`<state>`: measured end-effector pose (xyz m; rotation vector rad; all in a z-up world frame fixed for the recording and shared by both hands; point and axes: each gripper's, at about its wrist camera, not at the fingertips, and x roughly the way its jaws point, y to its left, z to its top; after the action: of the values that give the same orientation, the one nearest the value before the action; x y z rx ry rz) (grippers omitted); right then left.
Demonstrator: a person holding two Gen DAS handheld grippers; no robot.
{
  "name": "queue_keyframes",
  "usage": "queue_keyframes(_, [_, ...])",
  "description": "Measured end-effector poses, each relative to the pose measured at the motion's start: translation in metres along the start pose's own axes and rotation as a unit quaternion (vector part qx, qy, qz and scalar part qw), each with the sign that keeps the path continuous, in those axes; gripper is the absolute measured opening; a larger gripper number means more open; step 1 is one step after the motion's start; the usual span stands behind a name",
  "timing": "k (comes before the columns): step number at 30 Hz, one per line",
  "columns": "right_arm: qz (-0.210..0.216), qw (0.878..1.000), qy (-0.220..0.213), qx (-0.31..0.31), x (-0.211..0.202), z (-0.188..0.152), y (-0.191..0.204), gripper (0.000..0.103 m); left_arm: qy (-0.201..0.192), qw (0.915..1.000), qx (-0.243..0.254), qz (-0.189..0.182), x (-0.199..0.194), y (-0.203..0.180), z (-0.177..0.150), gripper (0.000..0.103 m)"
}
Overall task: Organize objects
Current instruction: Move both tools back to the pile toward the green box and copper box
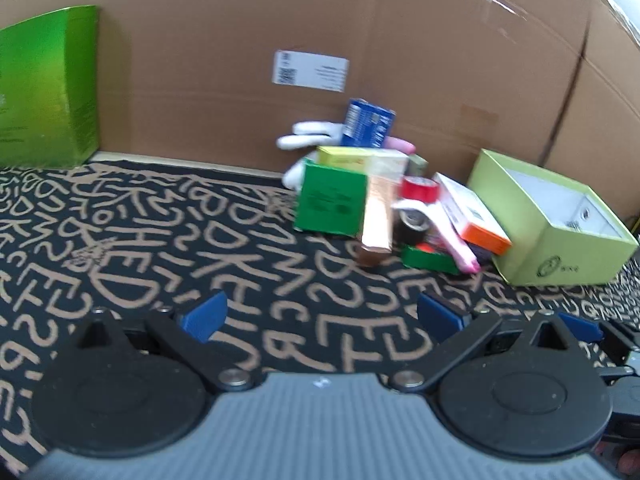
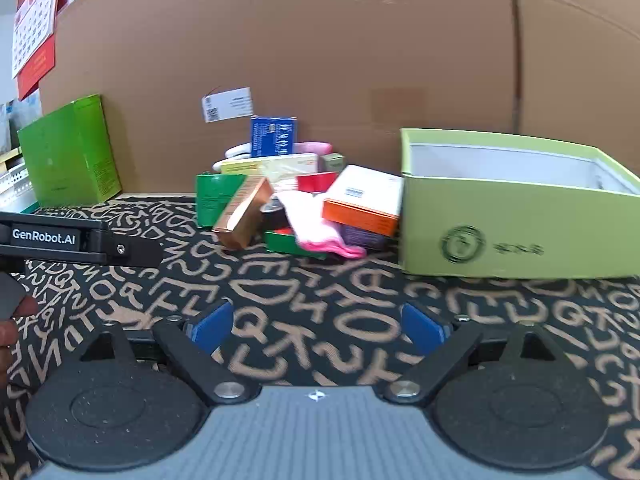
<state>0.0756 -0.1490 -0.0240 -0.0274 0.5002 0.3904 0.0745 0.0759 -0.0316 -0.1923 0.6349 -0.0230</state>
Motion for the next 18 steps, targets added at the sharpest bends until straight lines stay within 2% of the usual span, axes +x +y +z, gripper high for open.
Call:
queue_keyframes(11, [0.017, 0.999, -0.002, -0.047, 0.069, 0.037, 0.055, 0.066, -0.012, 0.9994, -0.030, -0.011, 0.003, 0.036, 0.028, 0.103])
queue_keyframes(16, [0.013, 0.999, 0.001, -0.050, 0.103, 0.050, 0.068, 0.057, -0.014, 0.9990, -0.033, -0.025, 0.021, 0.037, 0.052, 0.103])
queue_keyframes(18, [0.017, 0.999, 0.007, -0.046, 0.112, 0.053, 0.069, 0.049, -0.010, 0.9989, -0.032, -0.033, 0.033, 0.034, 0.062, 0.103])
